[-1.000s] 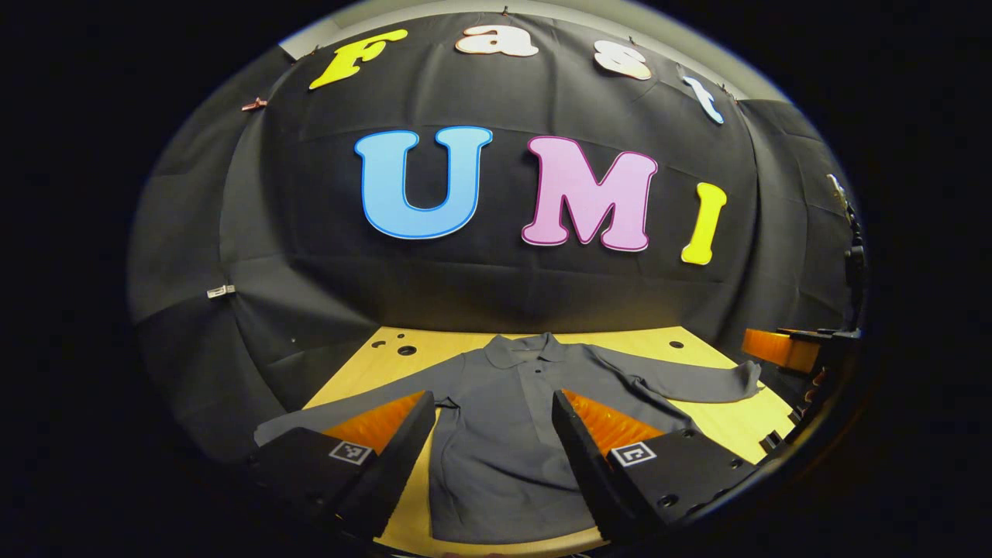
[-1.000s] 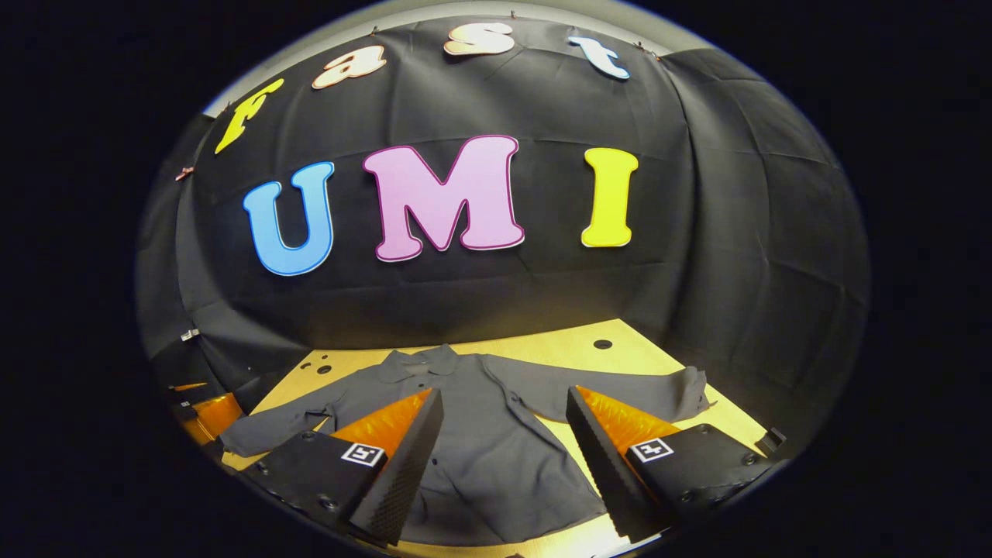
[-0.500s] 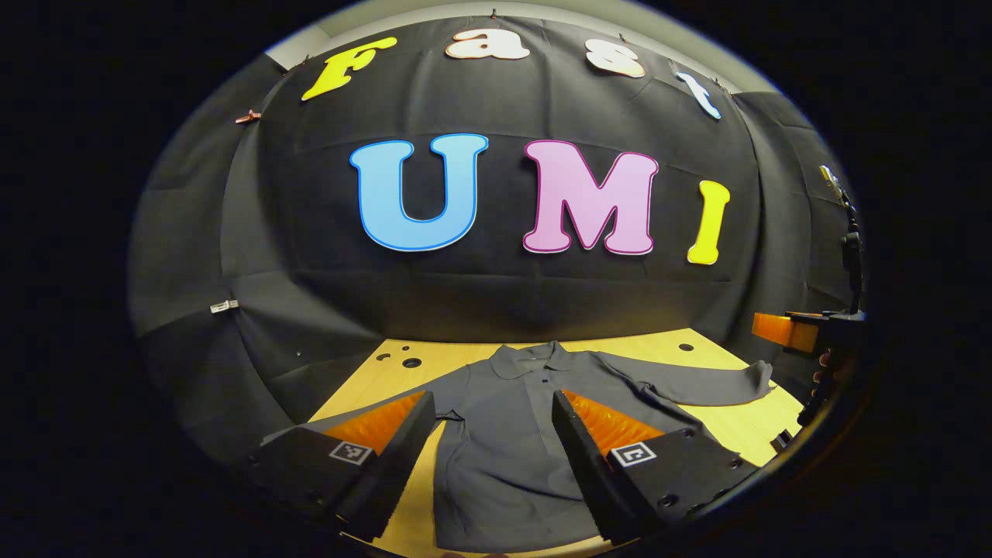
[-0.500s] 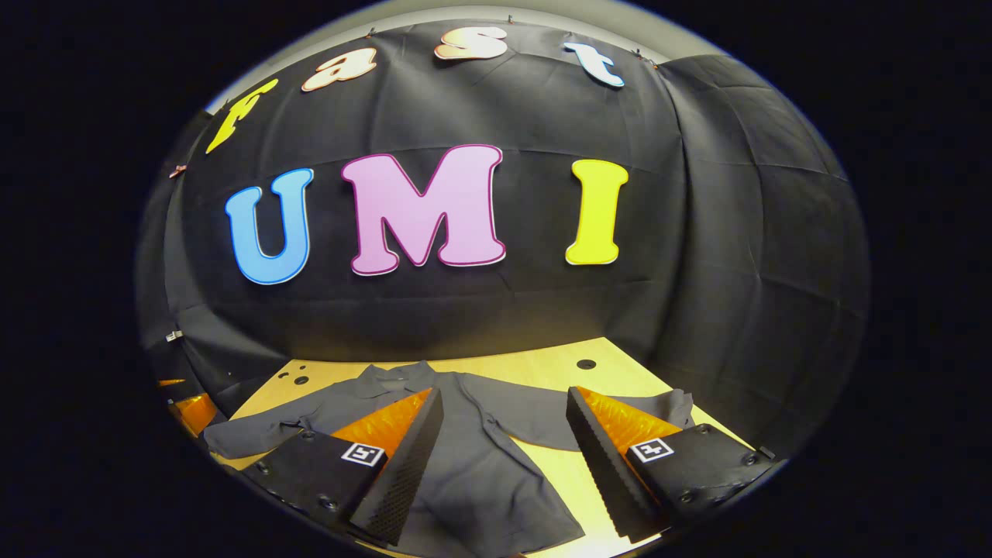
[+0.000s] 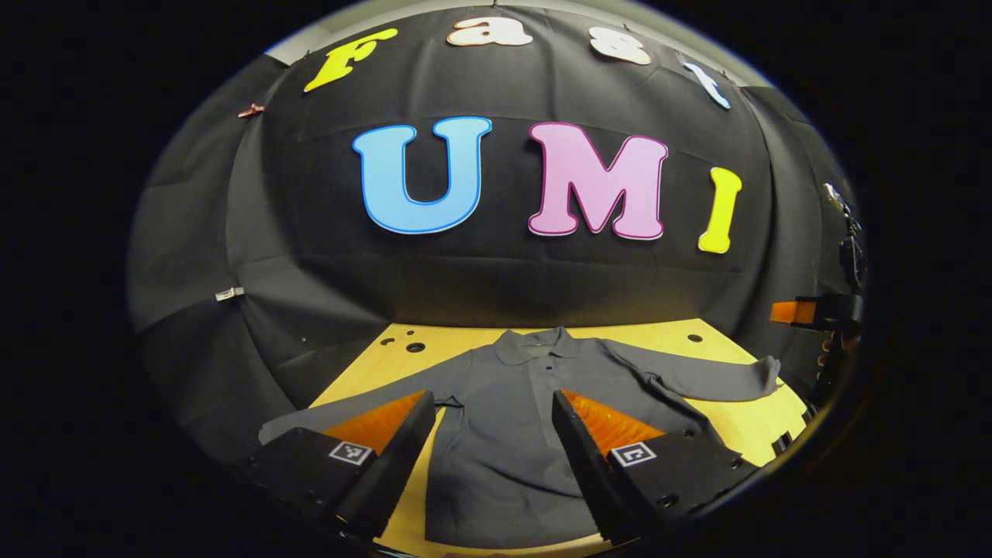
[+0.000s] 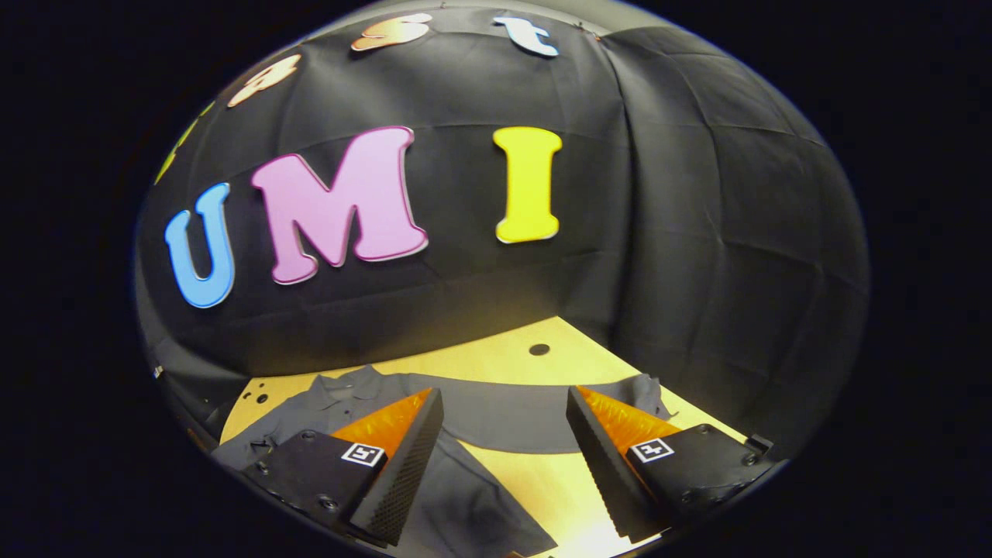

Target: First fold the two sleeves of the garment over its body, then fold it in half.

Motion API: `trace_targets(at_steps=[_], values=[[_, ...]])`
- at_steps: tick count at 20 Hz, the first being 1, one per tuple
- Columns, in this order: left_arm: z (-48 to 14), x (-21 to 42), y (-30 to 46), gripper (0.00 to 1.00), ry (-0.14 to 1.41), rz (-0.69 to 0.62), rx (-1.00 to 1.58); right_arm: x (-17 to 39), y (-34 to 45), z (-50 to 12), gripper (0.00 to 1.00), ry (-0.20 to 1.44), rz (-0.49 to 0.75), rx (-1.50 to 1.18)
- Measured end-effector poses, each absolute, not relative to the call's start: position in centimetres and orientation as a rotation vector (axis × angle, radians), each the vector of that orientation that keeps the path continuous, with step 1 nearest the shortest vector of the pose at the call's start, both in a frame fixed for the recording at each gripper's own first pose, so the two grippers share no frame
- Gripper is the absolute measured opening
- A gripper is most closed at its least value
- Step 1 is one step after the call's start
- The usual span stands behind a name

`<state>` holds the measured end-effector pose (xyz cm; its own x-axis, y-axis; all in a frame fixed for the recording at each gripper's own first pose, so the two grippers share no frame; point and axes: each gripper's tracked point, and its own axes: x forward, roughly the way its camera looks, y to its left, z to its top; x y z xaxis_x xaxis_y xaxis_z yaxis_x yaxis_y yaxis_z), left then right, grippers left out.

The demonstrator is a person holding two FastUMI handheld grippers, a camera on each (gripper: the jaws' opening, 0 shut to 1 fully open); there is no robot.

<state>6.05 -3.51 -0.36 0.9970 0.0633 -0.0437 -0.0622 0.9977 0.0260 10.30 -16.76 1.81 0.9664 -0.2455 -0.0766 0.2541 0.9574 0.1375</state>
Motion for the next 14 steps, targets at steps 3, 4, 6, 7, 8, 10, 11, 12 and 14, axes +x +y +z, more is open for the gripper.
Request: trace_targets(at_steps=[3,4,6,7,8,10,11,12,14], values=[[-1.1,6.6,-3.7,0.96,0.066,0.086,0.015,11.4,-19.9,0.1,0.99,0.103,-0.3,0.171],[-1.4,6.8,-3.7,0.96,0.075,0.095,0.014,11.9,-21.0,-0.5,0.98,0.117,-0.317,0.176],[-1.8,7.3,-4.1,0.96,0.089,0.11,0.01,12.7,-23.1,-1.7,0.99,0.141,-0.35,0.187],[-2.1,7.5,-4.2,0.96,0.095,0.117,0.008,13.4,-24.0,-2.2,0.98,0.154,-0.363,0.192],[-2.3,7.8,-4.3,0.96,0.103,0.123,0.005,14.0,-25.0,-2.9,0.99,0.165,-0.376,0.196],[-3.1,8.4,-4.8,0.96,0.126,0.136,-0.004,15.1,-27.1,-3.6,0.99,0.171,-0.407,0.2],[-3.5,8.5,-4.9,0.96,0.141,0.145,-0.013,15.7,-28.0,-4.1,0.99,0.178,-0.417,0.204],[-3.6,8.7,-5.0,0.96,0.148,0.152,-0.023,16.3,-28.9,-4.6,0.99,0.188,-0.427,0.212],[-3.8,9.1,-5.2,0.96,0.154,0.169,-0.028,17.3,-31.1,-5.9,0.98,0.211,-0.454,0.226]])
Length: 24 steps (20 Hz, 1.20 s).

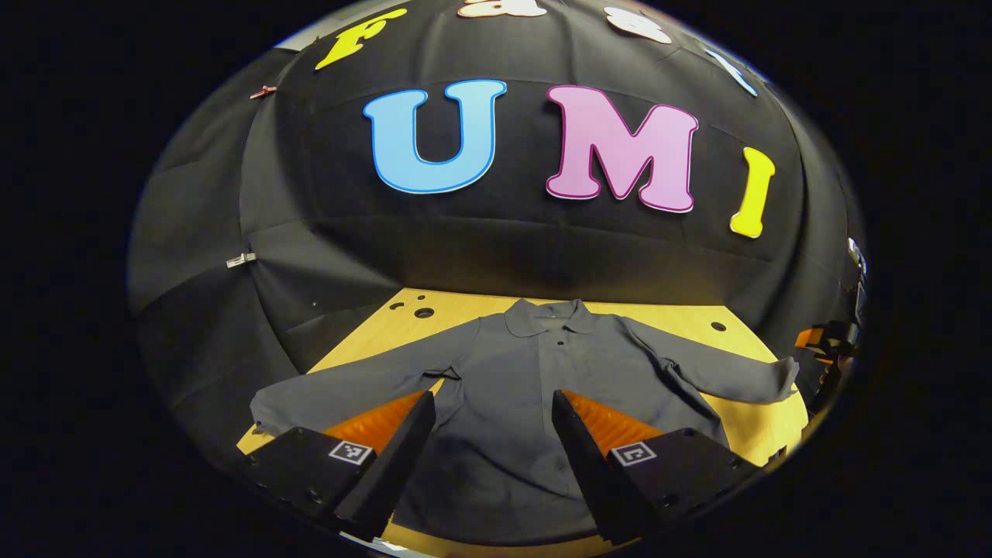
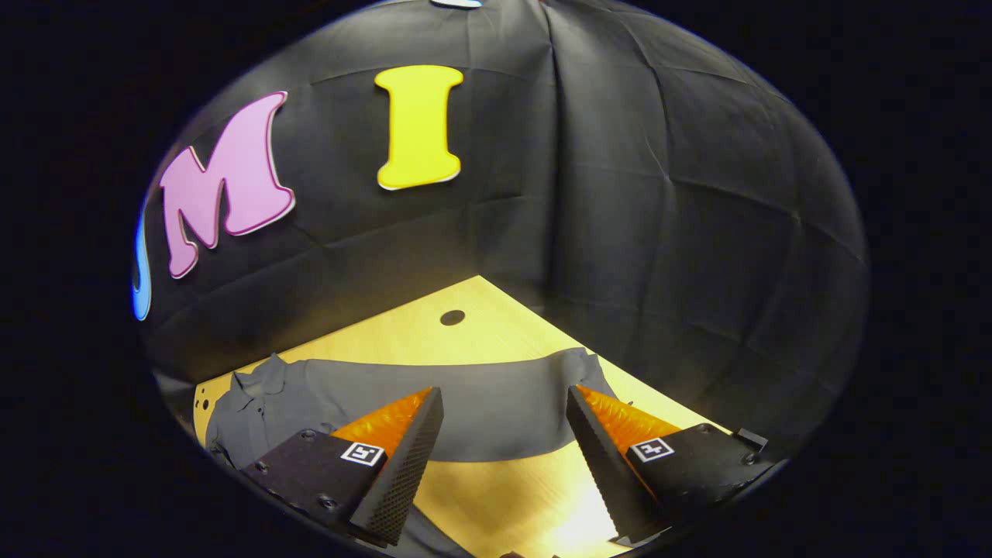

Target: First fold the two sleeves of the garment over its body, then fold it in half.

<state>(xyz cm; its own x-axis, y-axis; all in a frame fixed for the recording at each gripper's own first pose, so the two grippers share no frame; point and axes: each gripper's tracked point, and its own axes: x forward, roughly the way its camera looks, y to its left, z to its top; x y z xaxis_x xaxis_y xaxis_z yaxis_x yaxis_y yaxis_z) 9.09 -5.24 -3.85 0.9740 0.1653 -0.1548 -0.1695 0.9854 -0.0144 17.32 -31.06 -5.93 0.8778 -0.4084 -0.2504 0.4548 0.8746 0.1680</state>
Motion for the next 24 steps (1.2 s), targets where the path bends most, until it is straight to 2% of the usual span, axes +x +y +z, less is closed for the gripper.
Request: trace_targets(at_steps=[11,15,20,21,22,24], values=[[-6.5,9.2,-4.1,0.96,0.257,0.248,-0.018,21.5,-40.6,-14.0,0.99,0.413,-0.625,0.257],[-6.2,9.7,-4.5,0.96,0.253,0.248,0.011,22.9,-41.1,-16.7,0.99,0.521,-0.6,0.263],[-6.8,10.2,-6.0,0.96,0.282,0.213,-0.007,23.1,-42.8,-16.2,0.99,0.538,-0.633,0.331],[-7.2,10.3,-6.1,0.94,0.291,0.21,-0.027,23.0,-42.9,-16.1,0.99,0.546,-0.639,0.353],[-7.3,10.3,-6.4,0.98,0.296,0.207,-0.048,23.1,-42.8,-16.4,0.99,0.561,-0.637,0.379],[-7.5,10.2,-6.4,0.98,0.304,0.212,-0.062,23.3,-43.6,-16.5,1.0,0.557,-0.639,0.37]])
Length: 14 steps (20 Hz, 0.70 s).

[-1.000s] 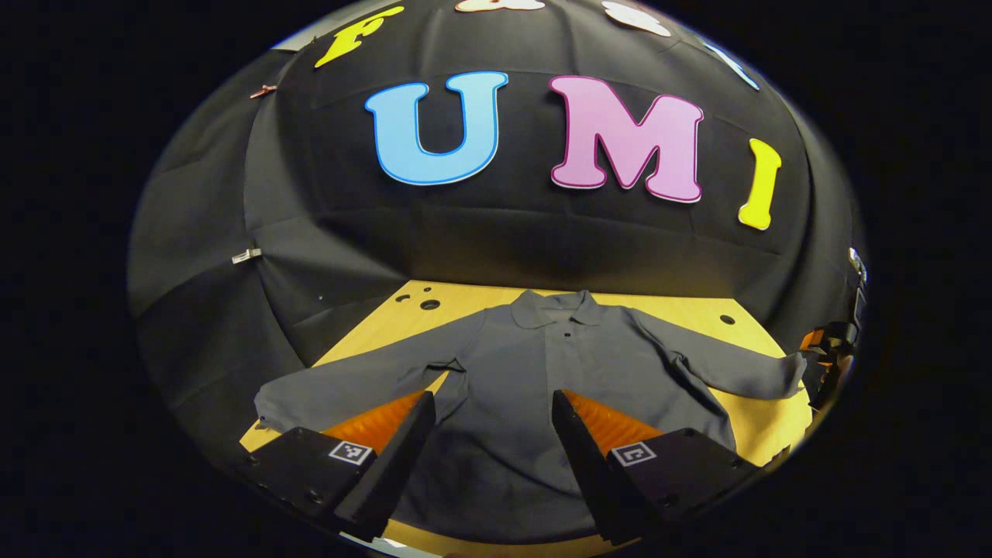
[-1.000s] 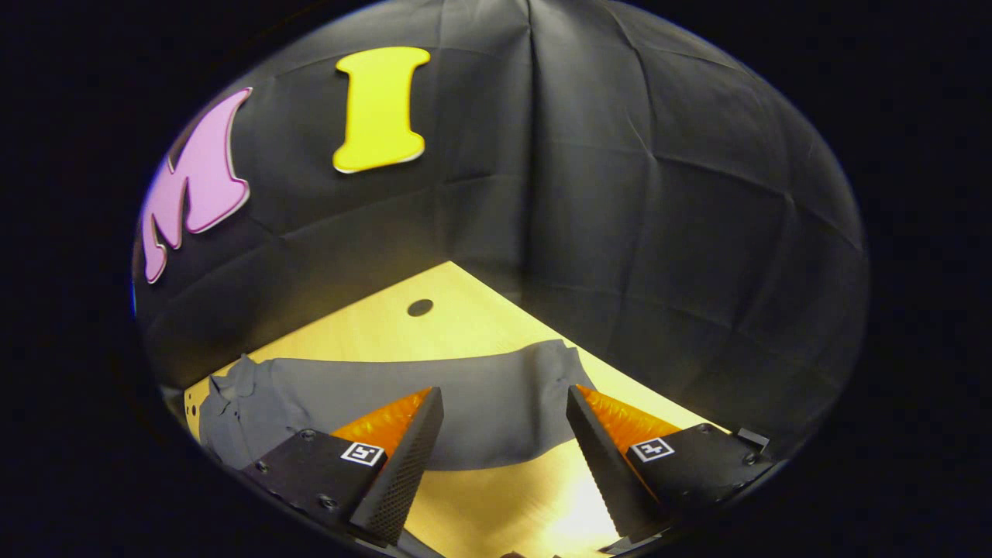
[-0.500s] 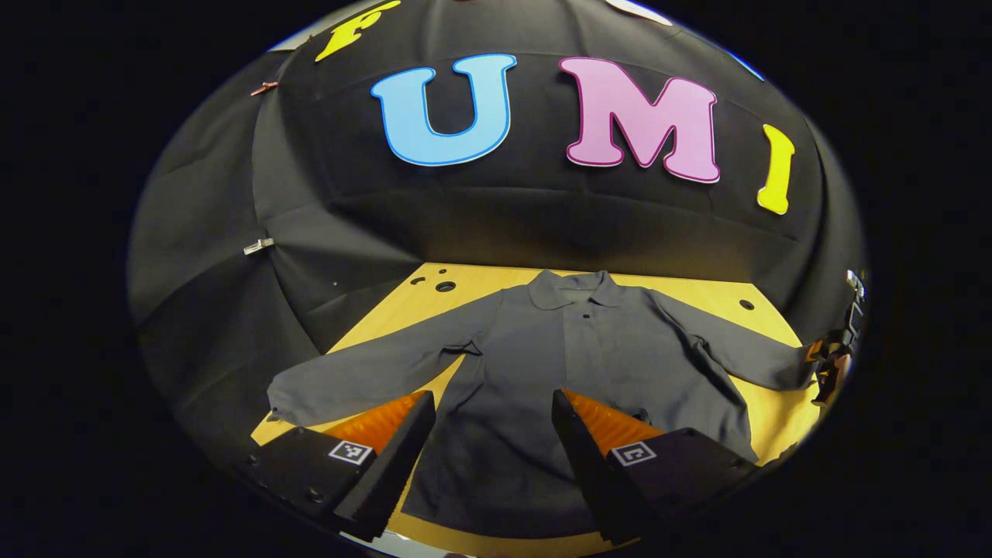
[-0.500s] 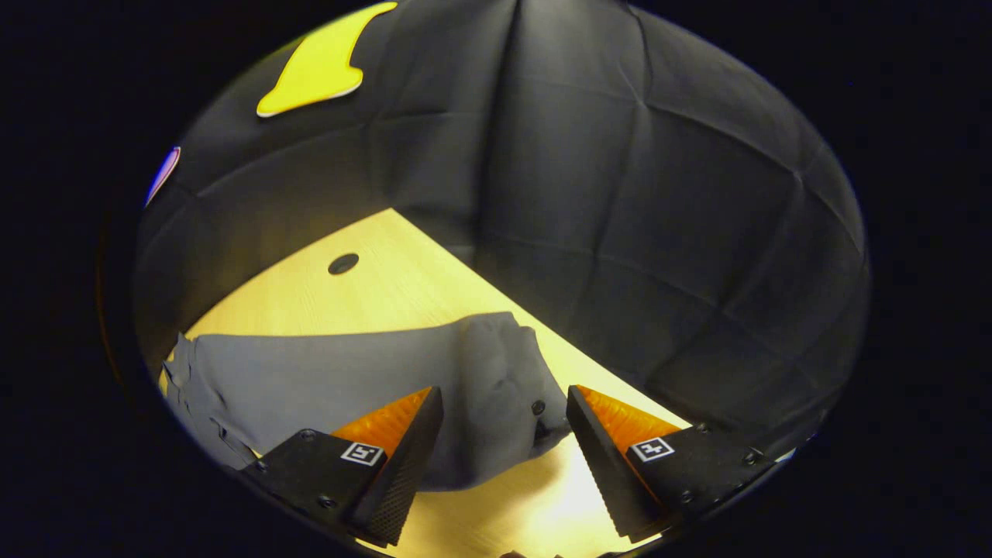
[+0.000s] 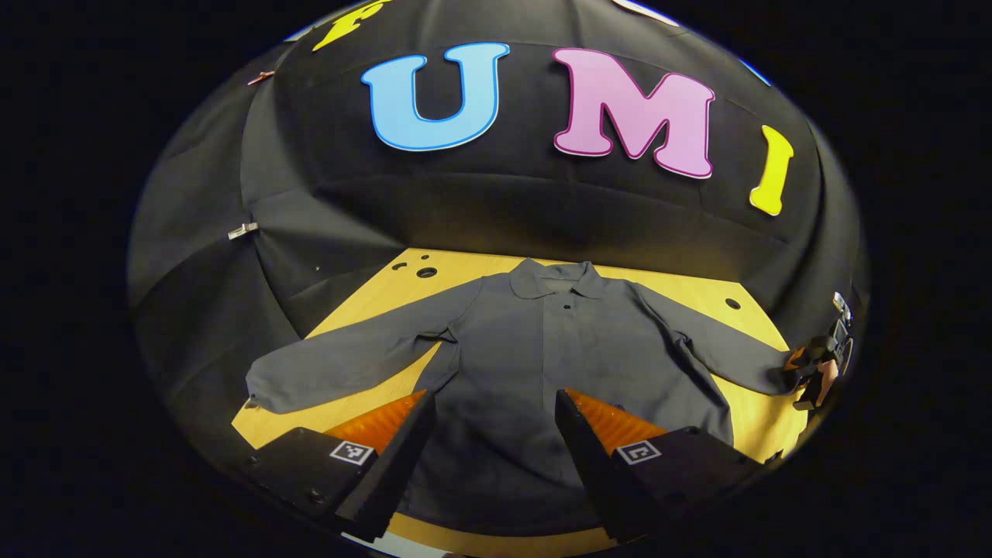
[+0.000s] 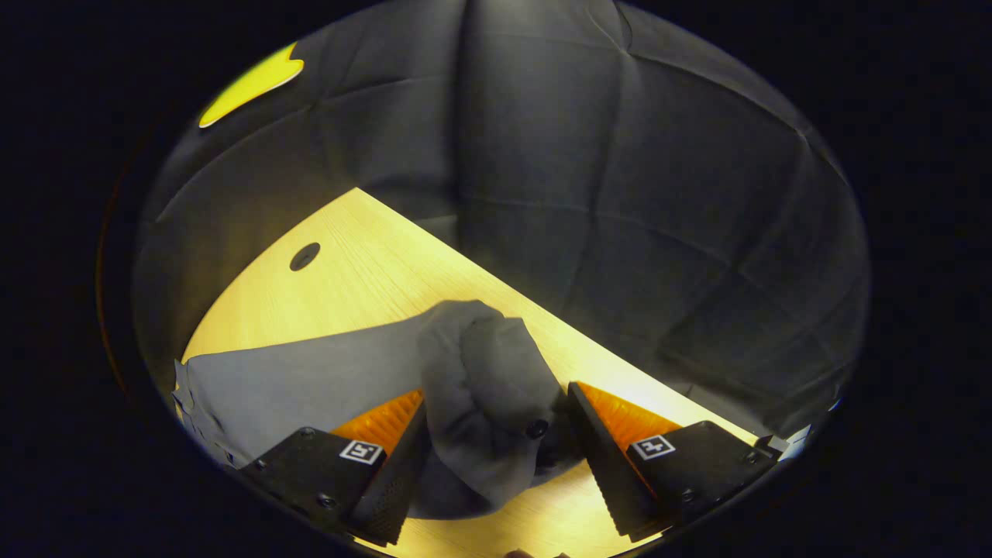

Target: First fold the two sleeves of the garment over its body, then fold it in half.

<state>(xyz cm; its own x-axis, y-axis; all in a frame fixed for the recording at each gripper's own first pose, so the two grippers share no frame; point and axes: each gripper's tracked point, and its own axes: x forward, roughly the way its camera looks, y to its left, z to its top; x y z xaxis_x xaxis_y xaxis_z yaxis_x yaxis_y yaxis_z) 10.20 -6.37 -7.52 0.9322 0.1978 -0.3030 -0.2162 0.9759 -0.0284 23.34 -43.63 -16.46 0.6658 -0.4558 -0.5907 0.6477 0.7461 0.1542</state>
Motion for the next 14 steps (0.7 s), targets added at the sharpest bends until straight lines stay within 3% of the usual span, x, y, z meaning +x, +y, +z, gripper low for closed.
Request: trace_targets(at_steps=[4,5,8,10,14], values=[[-7.7,10.2,-6.4,0.98,0.306,0.219,-0.062,23.9,-42.3,-17.0,0.99,0.582,-0.623,0.305],[-7.9,10.2,-6.5,0.98,0.308,0.22,-0.064,23.6,-42.3,-16.7,0.93,0.583,-0.624,0.304],[-8.0,10.1,-6.8,0.98,0.31,0.216,-0.077,24.9,-40.7,-17.2,0.41,0.585,-0.572,0.3],[-8.4,10.0,-6.7,0.98,0.316,0.222,-0.102,25.4,-40.2,-17.2,0.13,0.583,-0.532,0.275],[-9.1,9.7,-5.8,0.98,0.334,0.253,-0.147,25.6,-39.1,-17.1,0.08,0.593,-0.44,0.3]])
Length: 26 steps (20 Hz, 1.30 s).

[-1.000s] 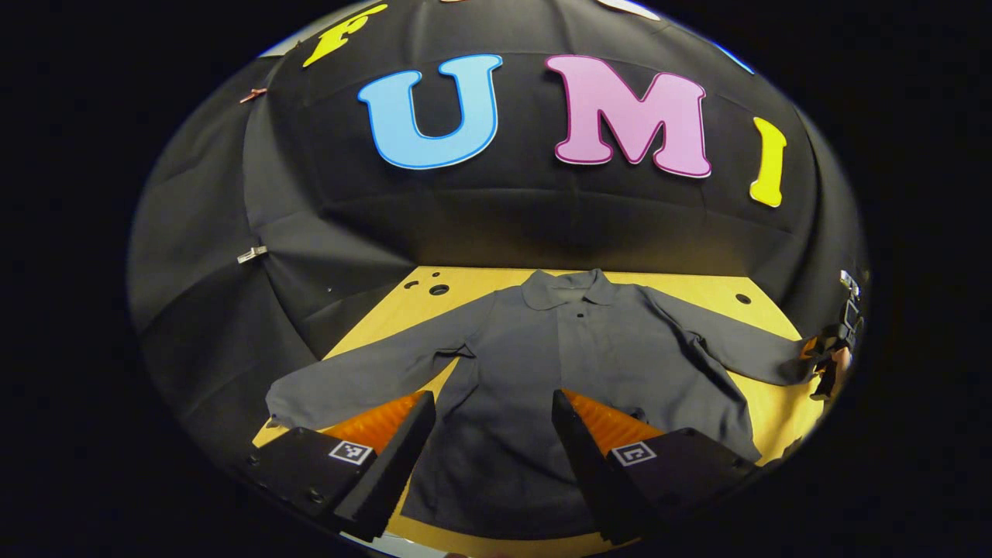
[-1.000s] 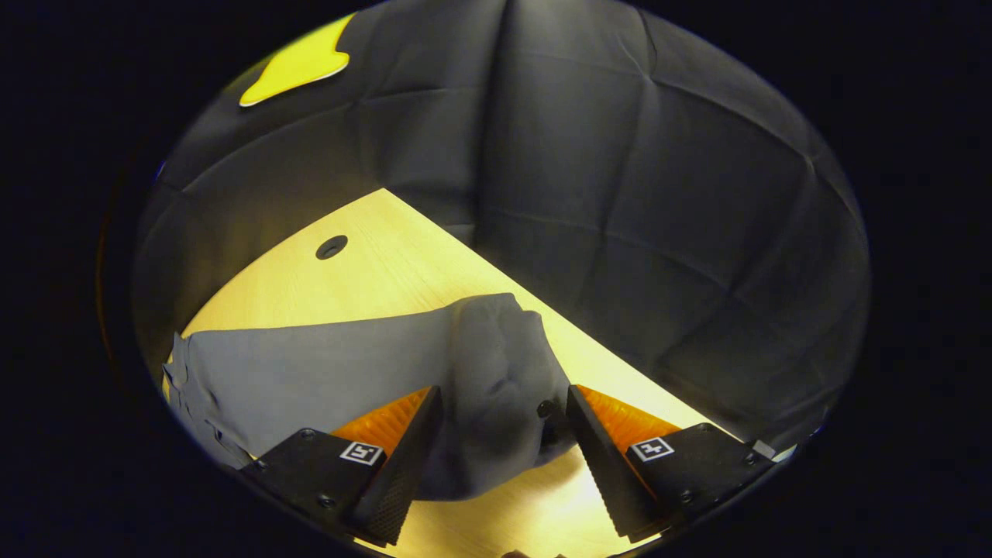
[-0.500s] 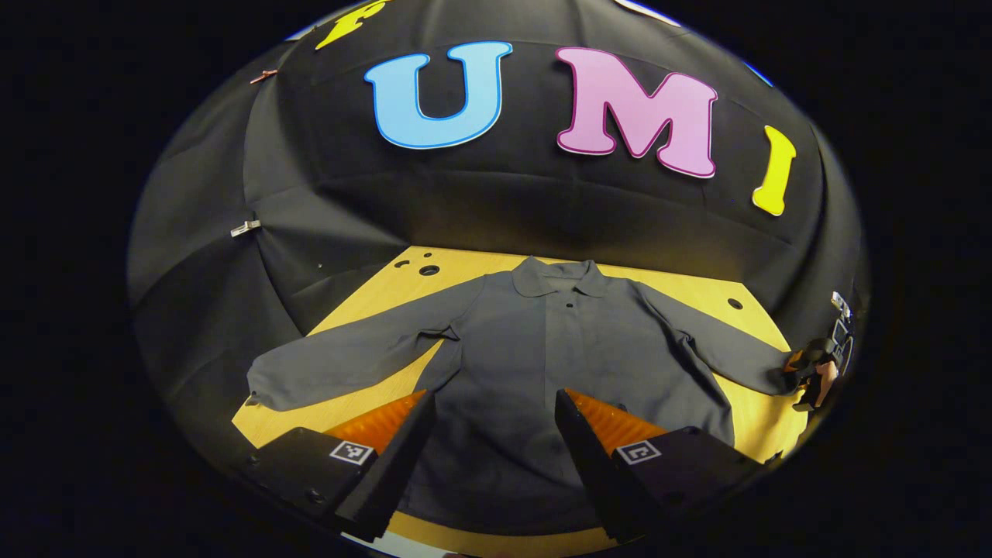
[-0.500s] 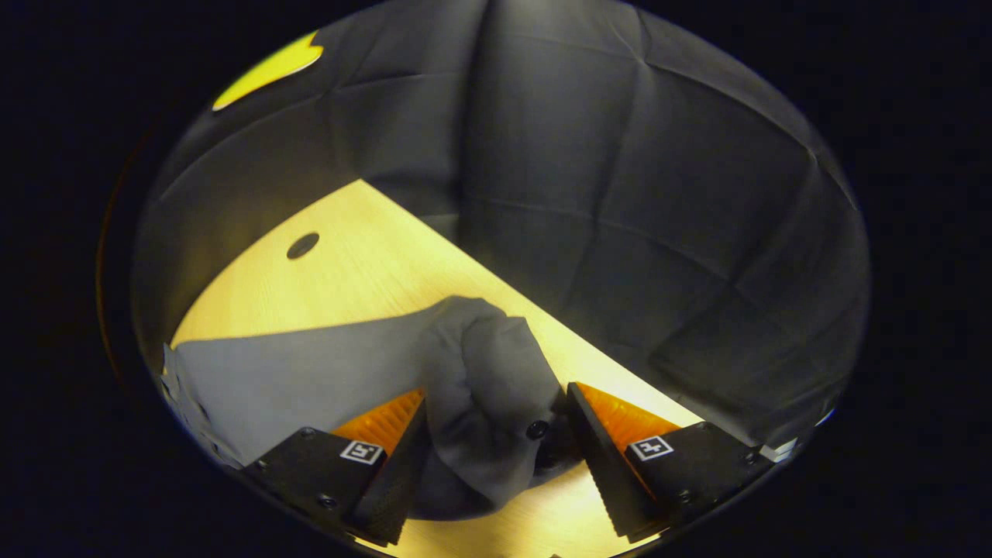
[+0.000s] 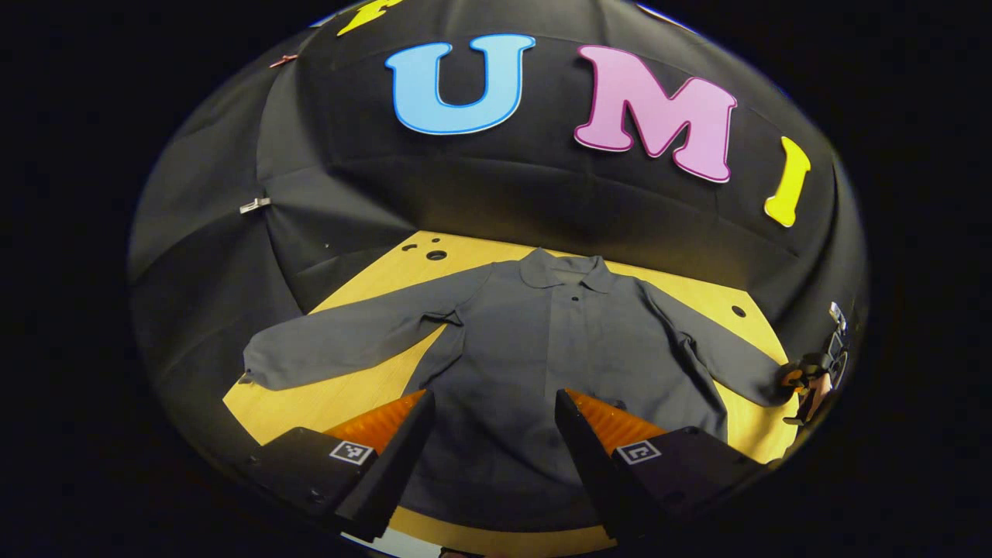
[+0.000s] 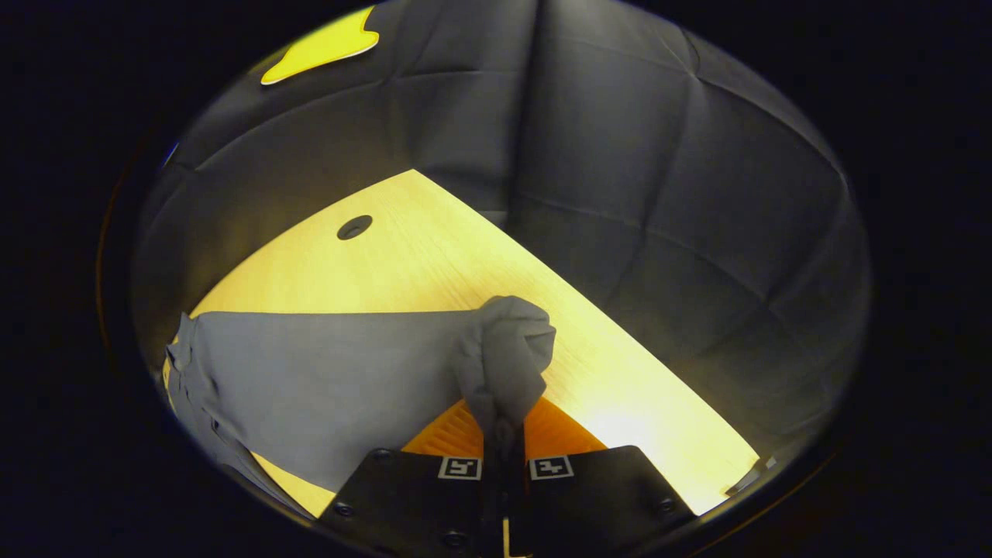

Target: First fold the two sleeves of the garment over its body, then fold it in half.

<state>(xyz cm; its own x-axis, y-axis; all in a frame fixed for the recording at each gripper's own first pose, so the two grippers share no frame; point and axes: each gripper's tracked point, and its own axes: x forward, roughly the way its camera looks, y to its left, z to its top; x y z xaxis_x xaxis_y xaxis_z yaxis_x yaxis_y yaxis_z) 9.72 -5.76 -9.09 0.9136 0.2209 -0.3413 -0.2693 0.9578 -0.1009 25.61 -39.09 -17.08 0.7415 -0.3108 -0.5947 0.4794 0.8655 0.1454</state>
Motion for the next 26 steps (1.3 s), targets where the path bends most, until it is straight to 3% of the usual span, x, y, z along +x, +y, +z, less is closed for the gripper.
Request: trace_targets(at_steps=[6,12,18,26], values=[[-8.5,9.1,-4.1,0.98,0.319,0.292,-0.128,24.6,-39.1,-14.9,0.06,0.574,-0.433,0.275],[-8.4,7.6,-3.6,0.98,0.317,0.291,-0.125,25.5,-36.0,-7.4,0.06,0.453,-0.348,0.145],[-7.7,7.3,-3.6,0.98,0.282,0.281,-0.147,26.2,-30.0,-0.1,0.05,0.373,-0.249,0.062],[-6.1,6.4,-2.1,0.96,0.242,0.266,-0.187,28.6,-18.5,4.9,0.05,0.332,-0.092,-0.033]])
